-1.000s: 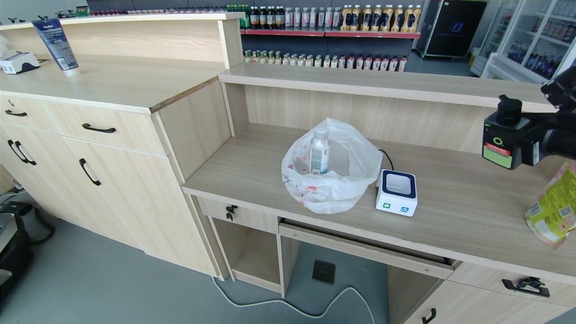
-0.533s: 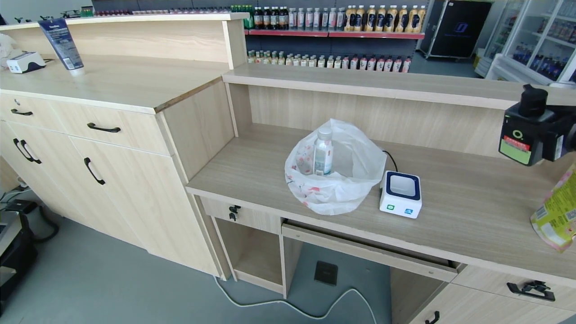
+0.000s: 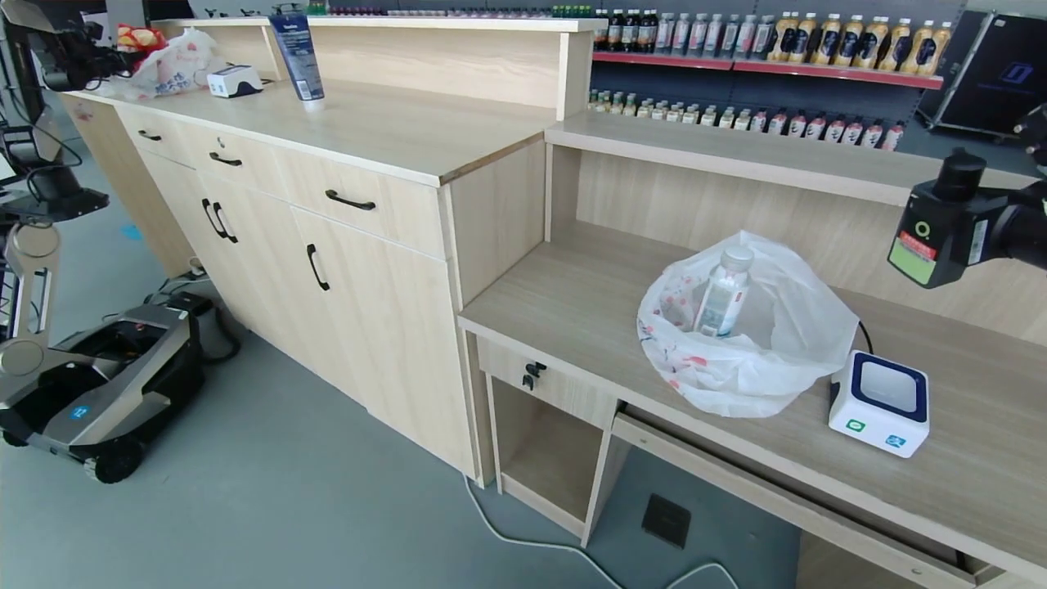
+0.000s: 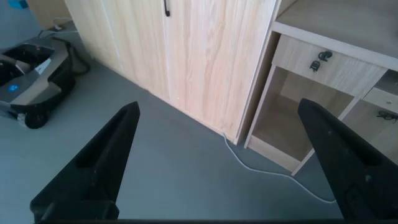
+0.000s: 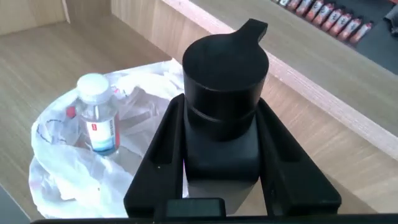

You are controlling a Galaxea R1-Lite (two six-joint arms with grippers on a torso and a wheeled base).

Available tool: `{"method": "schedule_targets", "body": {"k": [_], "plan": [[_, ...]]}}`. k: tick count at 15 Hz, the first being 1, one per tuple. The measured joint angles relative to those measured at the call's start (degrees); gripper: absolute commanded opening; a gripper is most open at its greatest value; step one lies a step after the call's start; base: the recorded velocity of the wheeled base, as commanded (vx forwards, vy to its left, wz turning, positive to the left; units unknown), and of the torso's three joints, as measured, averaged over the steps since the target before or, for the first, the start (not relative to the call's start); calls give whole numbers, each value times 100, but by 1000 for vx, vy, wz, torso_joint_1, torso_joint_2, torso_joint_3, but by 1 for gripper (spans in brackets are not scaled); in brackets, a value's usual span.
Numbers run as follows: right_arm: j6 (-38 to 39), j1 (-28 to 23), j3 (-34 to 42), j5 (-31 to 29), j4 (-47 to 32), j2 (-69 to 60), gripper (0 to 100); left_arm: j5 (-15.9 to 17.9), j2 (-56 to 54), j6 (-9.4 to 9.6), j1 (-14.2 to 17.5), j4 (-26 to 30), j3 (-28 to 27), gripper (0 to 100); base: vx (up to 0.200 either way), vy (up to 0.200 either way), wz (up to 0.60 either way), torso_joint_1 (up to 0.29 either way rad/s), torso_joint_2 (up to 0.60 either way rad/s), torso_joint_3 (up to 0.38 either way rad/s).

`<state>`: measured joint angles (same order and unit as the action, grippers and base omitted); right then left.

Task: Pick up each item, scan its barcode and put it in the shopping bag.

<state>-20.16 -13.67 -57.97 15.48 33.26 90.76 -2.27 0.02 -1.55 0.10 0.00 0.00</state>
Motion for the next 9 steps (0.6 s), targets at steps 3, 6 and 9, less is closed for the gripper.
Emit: {"method": "schedule_targets", "body": {"k": [3,6,9], "plan": [[717,-37,-40,-5,547,544,0,0,-2,-1,-2,-5,0,100,0,0,0,0,0,0],[924,-35,-184,0,1064,1211,0,2,-2,-1,6,-7,0,100,0,0,0,0,0,0],[936,74,-247,9,1475,1853,0,2,-2,-1,6,-7,0,100,0,0,0,0,0,0]]}}
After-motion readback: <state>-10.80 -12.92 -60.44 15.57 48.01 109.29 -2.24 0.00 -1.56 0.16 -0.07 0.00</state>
